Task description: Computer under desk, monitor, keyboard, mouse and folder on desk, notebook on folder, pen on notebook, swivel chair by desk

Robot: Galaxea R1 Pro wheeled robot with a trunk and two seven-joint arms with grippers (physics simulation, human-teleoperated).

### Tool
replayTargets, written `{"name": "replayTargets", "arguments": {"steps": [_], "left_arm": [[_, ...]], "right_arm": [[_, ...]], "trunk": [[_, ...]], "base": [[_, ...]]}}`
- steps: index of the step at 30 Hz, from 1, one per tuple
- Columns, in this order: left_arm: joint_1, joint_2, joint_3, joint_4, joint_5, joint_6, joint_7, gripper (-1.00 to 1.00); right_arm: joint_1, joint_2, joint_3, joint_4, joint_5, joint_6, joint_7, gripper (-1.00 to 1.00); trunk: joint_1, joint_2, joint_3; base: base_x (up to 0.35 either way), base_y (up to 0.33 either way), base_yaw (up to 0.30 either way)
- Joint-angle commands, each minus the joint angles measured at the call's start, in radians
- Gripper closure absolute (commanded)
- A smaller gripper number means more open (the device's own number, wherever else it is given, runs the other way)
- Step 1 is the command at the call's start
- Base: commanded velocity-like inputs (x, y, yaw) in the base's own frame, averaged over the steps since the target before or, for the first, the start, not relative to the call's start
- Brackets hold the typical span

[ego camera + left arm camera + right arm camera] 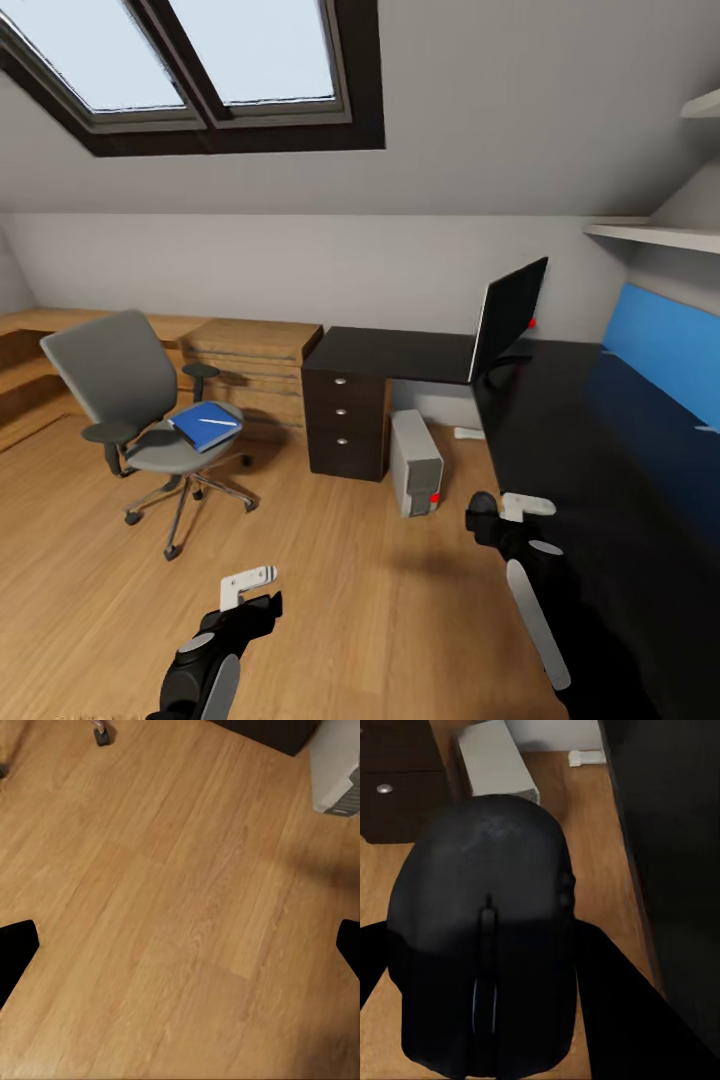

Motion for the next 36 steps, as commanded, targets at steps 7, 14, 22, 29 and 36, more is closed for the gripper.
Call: {"name": "replayTargets", "arguments": {"steps": [7,14,22,29,36], "left_arm": [[-0.001,0.000,-0.001,-0.001,0.010,0.002,0.010,-1.00],[-0.001,0.000,-0.002,0.000,0.010,0.002,0.011,-1.00],[-0.001,0.000,-0.002,0.001,0.010,0.002,0.010,-1.00],[-0.001,0.000,-0.002,0.001,0.010,0.002,0.010,-1.00],[-0.001,0.000,-0.002,0.001,0.010,0.002,0.011,-1.00]], "right_arm": [[-0.001,-0.001,0.002,0.003,-0.012,0.001,-0.013,1.00],[-0.001,-0.001,0.003,0.014,-0.011,0.001,-0.012,1.00],[-0.001,-0.003,0.002,0.014,-0.011,0.001,-0.012,1.00],[-0.001,-0.004,0.002,0.014,-0.011,0.001,-0.012,1.00],[-0.001,-0.004,0.002,0.014,-0.010,0.002,-0.012,1.00]], "trunk": [[0.000,-0.001,-0.001],[0.000,-0.001,-0.001],[0.000,-0.001,-0.001],[0.000,-0.001,-0.001],[0.000,-0.001,-0.001]], "base": [[0.020,0.328,0.260],[0.221,0.242,0.134],[0.323,0.059,0.006],[0.330,0.071,0.000],[0.330,0.098,0.000]]}}
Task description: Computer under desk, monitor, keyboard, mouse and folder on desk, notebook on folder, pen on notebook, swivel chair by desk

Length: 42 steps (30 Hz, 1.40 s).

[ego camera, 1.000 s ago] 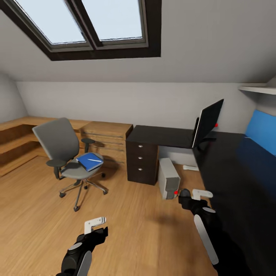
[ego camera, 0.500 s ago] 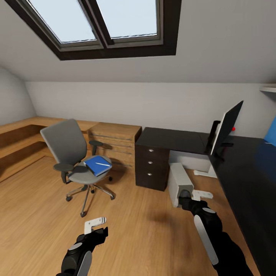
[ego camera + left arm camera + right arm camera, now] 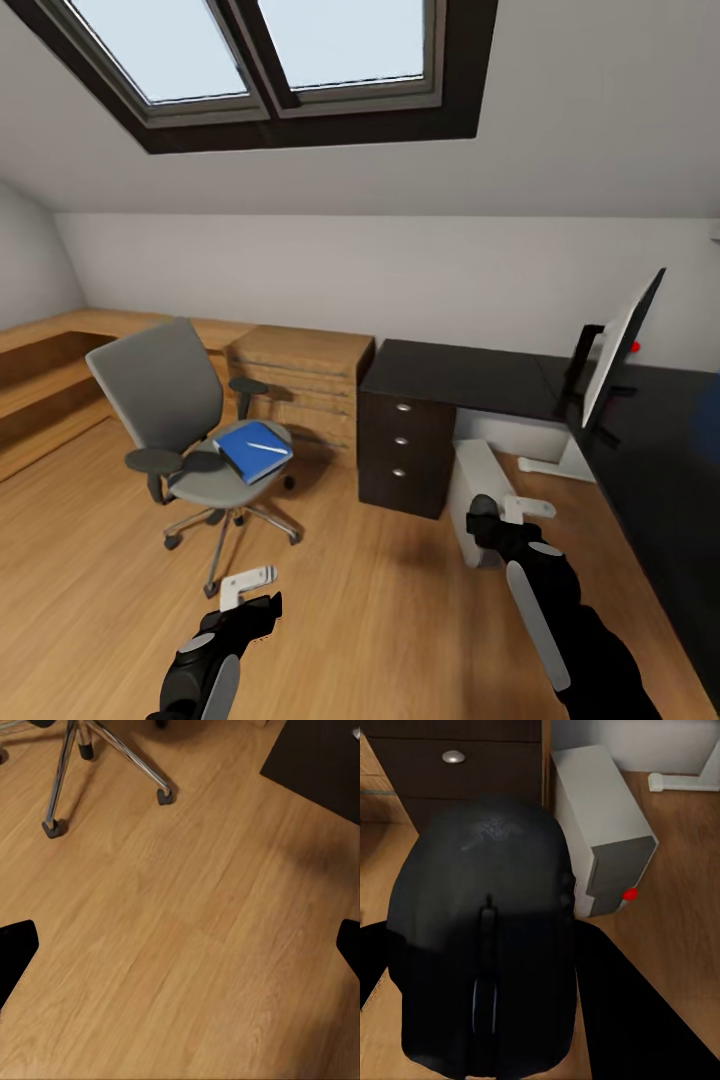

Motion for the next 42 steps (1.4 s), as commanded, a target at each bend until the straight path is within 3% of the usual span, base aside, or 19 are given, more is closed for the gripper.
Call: {"name": "replayTargets", "arguments": {"steps": [1,27,42], "left_arm": [[-0.001,0.000,-0.001,-0.001,0.011,0.003,0.009,-1.00],[-0.001,0.000,-0.001,0.000,0.011,0.004,0.008,-1.00],[-0.001,0.000,-0.008,-0.014,0.011,0.003,0.006,-1.00]], "right_arm": [[-0.001,-0.001,0.003,-0.001,-0.014,0.002,-0.013,1.00],[-0.001,-0.002,0.003,-0.004,-0.013,0.002,-0.013,1.00],[-0.001,-0.001,0.003,-0.002,-0.013,0.002,-0.013,1.00]], "trunk": [[0.001,-0.001,-0.001],[0.001,-0.001,-0.001],[0.001,-0.001,-0.001]], "base": [[0.330,0.100,0.000],[0.331,0.028,0.000],[0.303,-0.142,0.000]]}}
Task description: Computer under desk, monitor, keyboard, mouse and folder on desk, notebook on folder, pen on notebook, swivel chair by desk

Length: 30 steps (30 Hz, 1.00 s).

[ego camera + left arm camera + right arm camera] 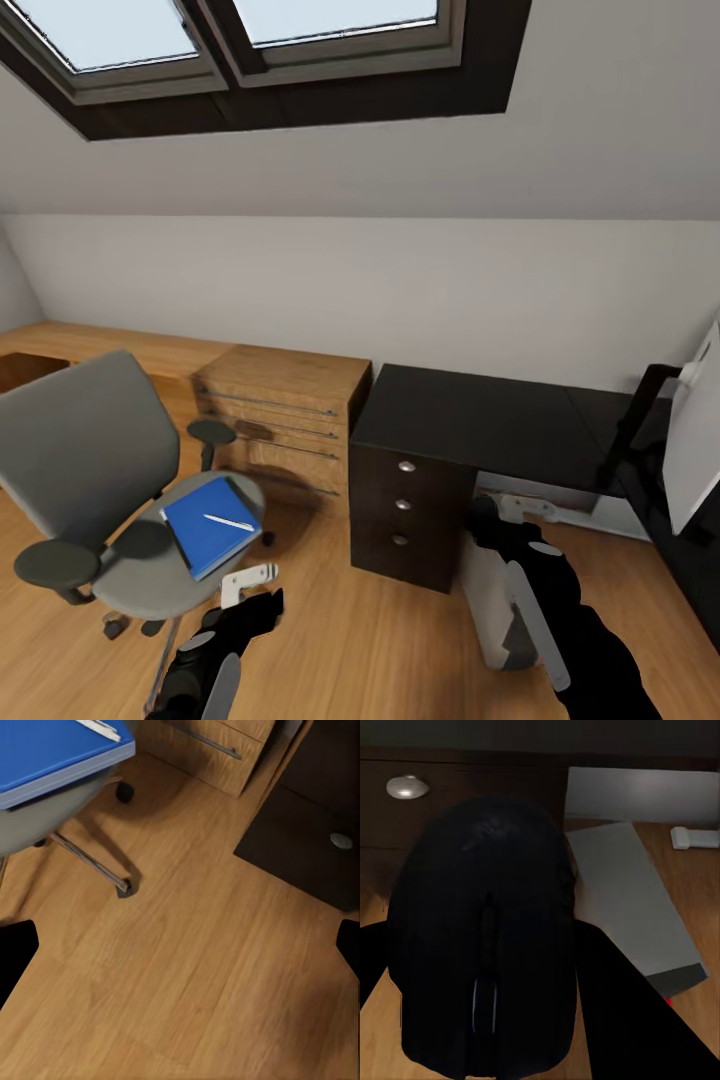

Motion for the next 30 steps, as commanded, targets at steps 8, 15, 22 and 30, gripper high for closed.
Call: {"name": "replayTargets", "arguments": {"steps": [8,15,22,30], "left_arm": [[-0.001,0.000,-0.001,-0.003,0.011,0.003,0.009,-1.00],[-0.001,0.000,-0.001,-0.003,0.011,0.004,0.009,-1.00],[-0.001,0.000,-0.001,-0.003,0.011,0.003,0.009,-1.00],[-0.001,0.000,-0.002,-0.002,0.011,0.003,0.009,-1.00]], "right_arm": [[-0.001,0.000,0.022,-0.001,-0.016,0.001,-0.011,1.00],[-0.001,-0.001,0.049,-0.005,-0.016,0.000,-0.015,1.00],[-0.001,0.000,0.051,-0.003,-0.015,0.000,-0.015,1.00],[-0.001,0.000,0.052,-0.002,-0.015,0.000,-0.016,1.00]], "trunk": [[0.000,-0.001,-0.001],[0.000,-0.001,-0.001],[0.000,-0.001,-0.001],[0.000,-0.001,-0.001]], "base": [[0.254,-0.210,0.000],[0.243,-0.195,0.000],[0.311,-0.015,0.030],[0.325,-0.001,0.187]]}}
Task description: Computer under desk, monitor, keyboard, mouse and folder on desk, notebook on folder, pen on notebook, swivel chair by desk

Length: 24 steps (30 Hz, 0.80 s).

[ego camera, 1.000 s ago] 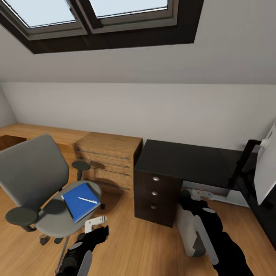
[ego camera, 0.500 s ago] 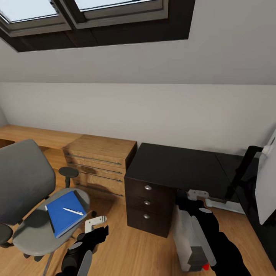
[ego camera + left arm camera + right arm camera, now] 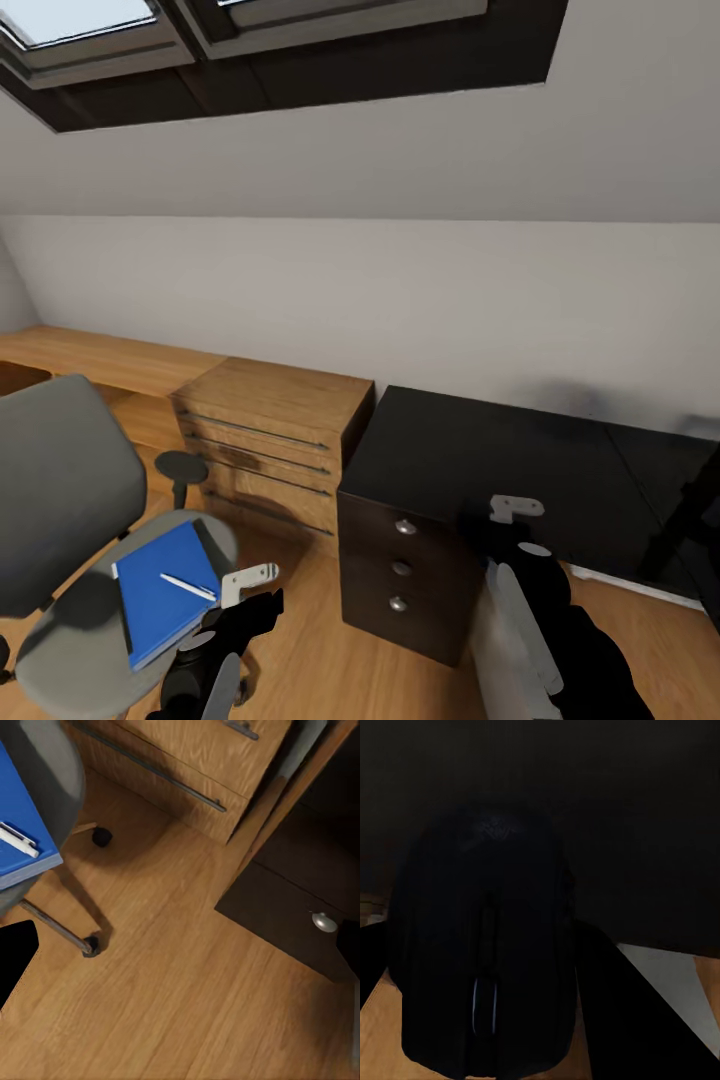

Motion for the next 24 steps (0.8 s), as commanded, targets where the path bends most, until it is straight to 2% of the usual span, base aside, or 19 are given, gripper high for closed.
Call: {"name": "replayTargets", "arguments": {"steps": [1,12,18,24], "left_arm": [[-0.001,0.000,-0.001,-0.001,0.010,0.003,0.009,-1.00],[-0.001,0.000,-0.001,-0.001,0.010,0.003,0.009,-1.00],[-0.001,0.000,-0.001,-0.002,0.010,0.003,0.009,-1.00],[-0.001,0.000,-0.001,-0.002,0.010,0.004,0.009,-1.00]], "right_arm": [[-0.001,-0.001,0.002,-0.001,-0.014,0.002,-0.013,1.00],[-0.001,-0.001,0.004,0.001,-0.014,0.002,-0.013,1.00],[-0.001,-0.001,0.070,0.024,-0.014,0.001,-0.010,1.00],[-0.001,-0.001,0.086,0.030,-0.015,0.000,-0.005,1.00]], "trunk": [[0.001,-0.001,-0.001],[0.001,-0.001,-0.001],[0.001,-0.001,-0.002],[0.001,-0.001,-0.004]], "base": [[0.326,0.000,0.214],[0.326,0.000,0.216],[0.330,0.000,0.197],[0.323,0.053,0.073]]}}
